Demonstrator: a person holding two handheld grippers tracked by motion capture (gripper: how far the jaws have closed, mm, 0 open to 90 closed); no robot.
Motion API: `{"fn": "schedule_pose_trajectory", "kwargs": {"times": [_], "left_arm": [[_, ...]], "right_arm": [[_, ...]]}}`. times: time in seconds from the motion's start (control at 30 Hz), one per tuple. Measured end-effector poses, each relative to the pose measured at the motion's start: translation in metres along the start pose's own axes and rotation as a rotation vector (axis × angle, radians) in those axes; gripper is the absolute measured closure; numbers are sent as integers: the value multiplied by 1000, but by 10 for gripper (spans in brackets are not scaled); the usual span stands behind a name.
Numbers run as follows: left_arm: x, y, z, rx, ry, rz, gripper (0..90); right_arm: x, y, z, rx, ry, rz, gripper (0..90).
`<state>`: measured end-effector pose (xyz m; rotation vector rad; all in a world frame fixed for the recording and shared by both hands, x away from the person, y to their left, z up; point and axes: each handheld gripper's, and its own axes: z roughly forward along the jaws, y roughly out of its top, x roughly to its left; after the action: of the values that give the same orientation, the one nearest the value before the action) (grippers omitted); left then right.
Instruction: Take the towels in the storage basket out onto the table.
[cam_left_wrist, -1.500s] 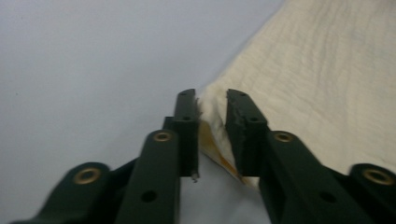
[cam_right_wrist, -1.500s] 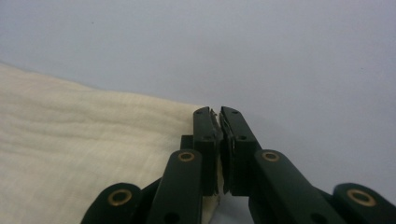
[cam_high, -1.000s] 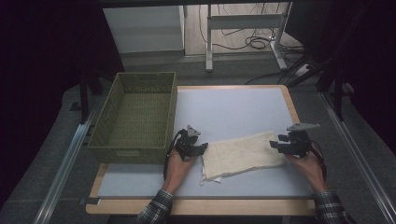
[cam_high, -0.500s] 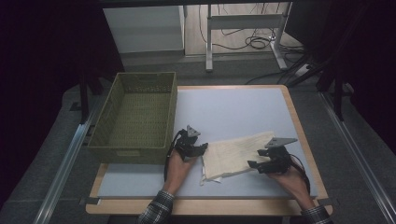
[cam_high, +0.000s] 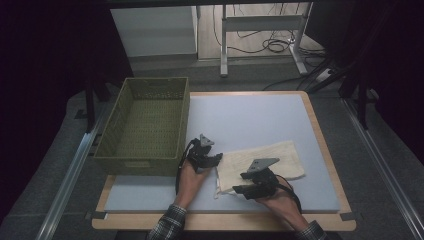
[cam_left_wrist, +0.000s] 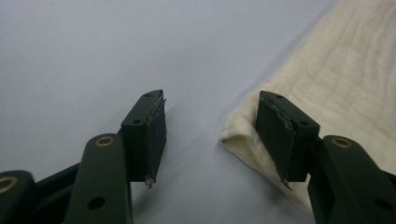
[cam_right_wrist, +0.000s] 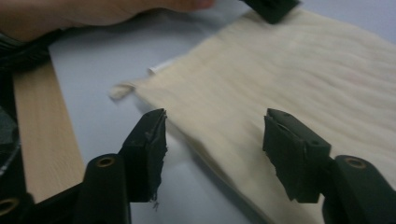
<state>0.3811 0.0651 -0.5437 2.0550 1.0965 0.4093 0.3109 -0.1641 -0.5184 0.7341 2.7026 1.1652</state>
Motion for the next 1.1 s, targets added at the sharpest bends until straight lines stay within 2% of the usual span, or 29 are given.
{"fn": "schedule_pose_trajectory", "kwargs": {"times": [0.03, 0.13, 0.3, 0.4, 0.5, 0.53, 0.67, 0.73, 0.8, 0.83, 0.9, 0.93, 0.97, 1.0, 1.1], "left_arm": [[0, 0, 0, 0, 0, 0, 429], [0, 0, 0, -1, -1, -1, 430], [1, 0, 0, 1, -3, 4, 430], [1, 0, 0, 1, -3, 2, 430], [0, 0, 0, 0, -2, 3, 430], [0, 0, 0, -3, -1, 2, 430], [0, 0, 0, -1, 5, 3, 461], [0, 0, 0, -2, 3, 2, 503], [-2, 0, 0, -4, -4, 10, 549], [-2, 0, 0, -4, -4, 10, 600], [-6, 1, -1, -5, -43, 18, 731], [-6, 1, -1, -5, -43, 18, 797], [-9, 1, 0, -6, -50, 18, 797], [-11, 2, 0, -2, -41, 23, 854], [-14, 7, 0, -3, -42, 31, 863]], "right_arm": [[0, 0, 0, 0, 0, 0, 427], [13, 10, 12, 0, 36, -20, 482], [27, 19, 28, 17, 52, -57, 501], [30, 20, 37, 45, 23, -73, 503], [32, 19, 39, 40, -5, -98, 536], [36, 19, 39, 45, -49, -141, 582], [39, 17, 38, 39, -67, -137, 738], [36, 17, 38, 41, -59, -121, 818], [34, 18, 37, 41, -48, -107, 835], [34, 18, 37, 41, -48, -107, 835], [30, 18, 37, 38, -22, -79, 844], [30, 18, 37, 38, -22, -79, 844], [29, 18, 37, 35, -16, -72, 845], [28, 18, 36, 35, -7, -67, 847], [28, 20, 33, 27, -4, -69, 849]]}}
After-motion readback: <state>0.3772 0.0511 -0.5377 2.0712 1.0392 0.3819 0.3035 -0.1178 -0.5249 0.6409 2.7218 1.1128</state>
